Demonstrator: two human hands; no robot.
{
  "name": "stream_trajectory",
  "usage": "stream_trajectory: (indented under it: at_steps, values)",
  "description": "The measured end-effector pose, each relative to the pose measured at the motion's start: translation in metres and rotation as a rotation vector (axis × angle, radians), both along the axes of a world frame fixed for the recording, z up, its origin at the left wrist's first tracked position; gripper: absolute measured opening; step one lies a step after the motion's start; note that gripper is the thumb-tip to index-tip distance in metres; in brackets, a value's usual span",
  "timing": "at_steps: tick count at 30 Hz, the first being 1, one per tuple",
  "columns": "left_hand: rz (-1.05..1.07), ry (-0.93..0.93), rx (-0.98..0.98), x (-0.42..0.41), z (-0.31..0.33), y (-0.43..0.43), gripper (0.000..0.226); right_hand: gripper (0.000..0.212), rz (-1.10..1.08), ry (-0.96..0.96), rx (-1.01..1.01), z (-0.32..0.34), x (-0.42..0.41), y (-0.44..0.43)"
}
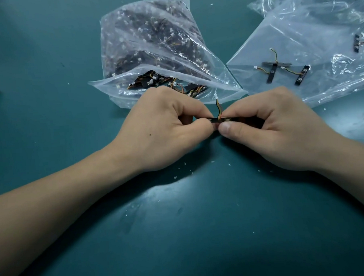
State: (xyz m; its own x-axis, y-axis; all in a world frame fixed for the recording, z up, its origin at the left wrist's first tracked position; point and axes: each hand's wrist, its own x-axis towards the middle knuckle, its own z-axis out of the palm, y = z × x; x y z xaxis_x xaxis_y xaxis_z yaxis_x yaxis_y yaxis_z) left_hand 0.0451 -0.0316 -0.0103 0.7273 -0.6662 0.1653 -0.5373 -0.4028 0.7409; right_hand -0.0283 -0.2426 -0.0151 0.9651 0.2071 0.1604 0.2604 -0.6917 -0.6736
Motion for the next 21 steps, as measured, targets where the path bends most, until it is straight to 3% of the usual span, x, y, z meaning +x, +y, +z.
stream_trajectory:
  at_steps: [8, 21]
  values:
    - [0.001, -0.009, -0.009, -0.0028, 0.0019, -0.001, 0.016, 0.021, 0.005, 0.004, 0.057, -0.0004, -0.0009, 0.0001]
    - [-0.08, 0.24, -0.104, 0.0021, 0.0079, 0.0011, 0.021, 0.019, -0.006, -0.109, 0.007, -0.0035, -0.0001, 0.0013]
